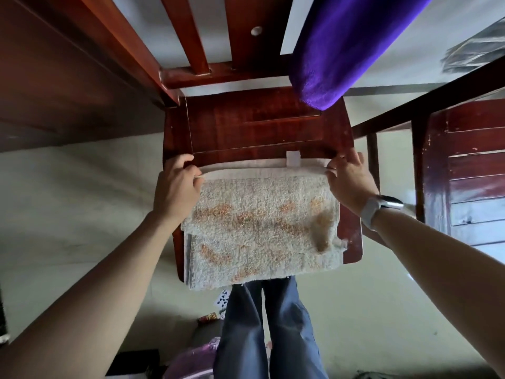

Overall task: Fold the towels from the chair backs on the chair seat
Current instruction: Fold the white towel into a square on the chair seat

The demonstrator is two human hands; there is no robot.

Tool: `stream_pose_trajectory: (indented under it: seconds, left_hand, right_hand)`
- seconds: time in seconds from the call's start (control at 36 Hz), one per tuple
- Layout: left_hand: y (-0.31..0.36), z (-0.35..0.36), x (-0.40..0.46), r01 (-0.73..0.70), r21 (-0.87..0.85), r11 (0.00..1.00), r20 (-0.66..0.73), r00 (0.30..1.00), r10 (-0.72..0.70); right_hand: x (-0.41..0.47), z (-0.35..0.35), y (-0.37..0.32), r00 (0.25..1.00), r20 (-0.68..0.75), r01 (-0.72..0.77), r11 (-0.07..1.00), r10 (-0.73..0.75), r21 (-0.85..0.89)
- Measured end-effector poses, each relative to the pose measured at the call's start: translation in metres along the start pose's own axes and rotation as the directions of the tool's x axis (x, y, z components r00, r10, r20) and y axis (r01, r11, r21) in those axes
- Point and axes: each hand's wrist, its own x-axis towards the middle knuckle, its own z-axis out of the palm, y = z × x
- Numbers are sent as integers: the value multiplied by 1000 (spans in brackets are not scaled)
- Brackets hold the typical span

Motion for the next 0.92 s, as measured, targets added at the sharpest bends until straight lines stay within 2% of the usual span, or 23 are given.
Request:
stream_pose_trajectory:
  seconds: [0.14, 0.25, 0.44, 0.58, 0.67, 0.81, 0.92]
  left_hand:
    - [-3, -2, 2, -19, 15, 1000, 15, 1000, 18]
    - [-8, -9, 7, 21, 48, 999, 60, 998, -24]
    - [-11, -13, 9, 45, -28, 999, 174, 984, -39]
    - [-9, -11, 3, 30, 30, 999, 211, 977, -36]
    - [-9, -10, -1, -15, 23, 1000, 183, 983, 10]
    - [-12, -20, -8, -26, -166, 986, 48, 998, 34]
    - [-13, -36, -19, -87, -166, 982, 26, 995, 92]
  right_hand:
    - [6, 3, 4, 998, 56, -21, 1000, 22, -15]
    - [7, -4, 1, 996, 81, -55, 985, 42, 161]
    - [5, -14, -3, 994, 102, -52, 971, 29, 231]
    - [1, -16, 0, 999, 43, -16, 965, 5, 261]
    - [0, -14, 4, 1000, 2, 26, 969, -27, 245]
    - [-3, -13, 15, 995, -83, 64, 973, -47, 221]
    - [-19, -24, 20, 990, -101, 118, 969, -98, 218]
